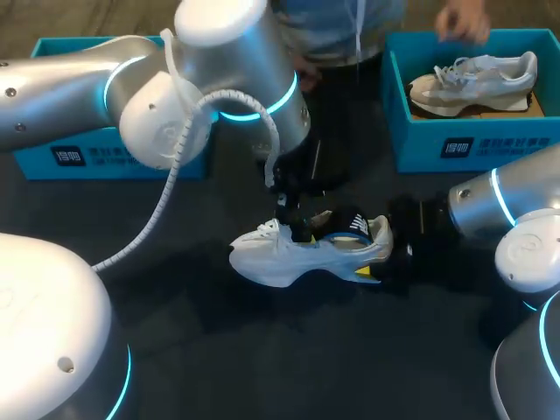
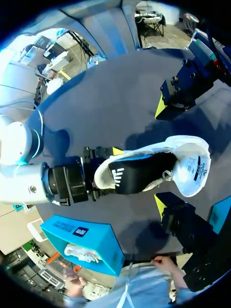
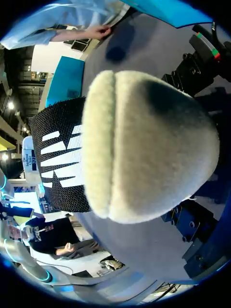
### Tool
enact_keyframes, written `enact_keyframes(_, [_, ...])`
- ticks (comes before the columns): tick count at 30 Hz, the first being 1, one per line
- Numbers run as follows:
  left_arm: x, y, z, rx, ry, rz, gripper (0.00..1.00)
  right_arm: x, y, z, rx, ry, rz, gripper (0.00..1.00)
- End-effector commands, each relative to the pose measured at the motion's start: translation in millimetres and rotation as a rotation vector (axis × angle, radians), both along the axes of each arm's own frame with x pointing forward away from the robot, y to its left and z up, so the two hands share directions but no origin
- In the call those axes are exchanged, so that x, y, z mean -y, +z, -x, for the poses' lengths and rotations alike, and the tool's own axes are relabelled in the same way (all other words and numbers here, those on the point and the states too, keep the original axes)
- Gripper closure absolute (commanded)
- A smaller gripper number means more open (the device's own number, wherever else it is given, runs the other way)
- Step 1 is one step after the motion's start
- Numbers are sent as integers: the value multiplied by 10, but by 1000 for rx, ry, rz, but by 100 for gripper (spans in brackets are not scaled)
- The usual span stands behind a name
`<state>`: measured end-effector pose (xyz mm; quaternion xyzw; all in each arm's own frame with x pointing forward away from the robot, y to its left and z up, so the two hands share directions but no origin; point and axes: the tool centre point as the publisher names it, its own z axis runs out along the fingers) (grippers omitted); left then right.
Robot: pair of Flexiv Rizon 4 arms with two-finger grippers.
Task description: Take the shoe out of the shoebox, open the shoe tongue, remove and reinsert the insole, then place the shoe into the shoebox
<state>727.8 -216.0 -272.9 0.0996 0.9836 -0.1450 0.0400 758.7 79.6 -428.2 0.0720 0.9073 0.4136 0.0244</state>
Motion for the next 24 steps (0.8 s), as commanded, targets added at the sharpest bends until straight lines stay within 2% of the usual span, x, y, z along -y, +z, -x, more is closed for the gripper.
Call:
enact_keyframes(1, [82,-43,42,58,27,-25,0,-5,-52,-21,1,-1,4,100])
enact_keyframes(4, [129,-65,55,108,67,-57,0,-5,-52,-21,1,-1,4,100])
enact_keyframes(21, [129,-65,55,108,67,-57,0,-5,-52,-21,1,-1,4,100])
enact_keyframes(24, [180,-116,89,205,103,-86,0,-5,-52,-21,1,-1,4,100])
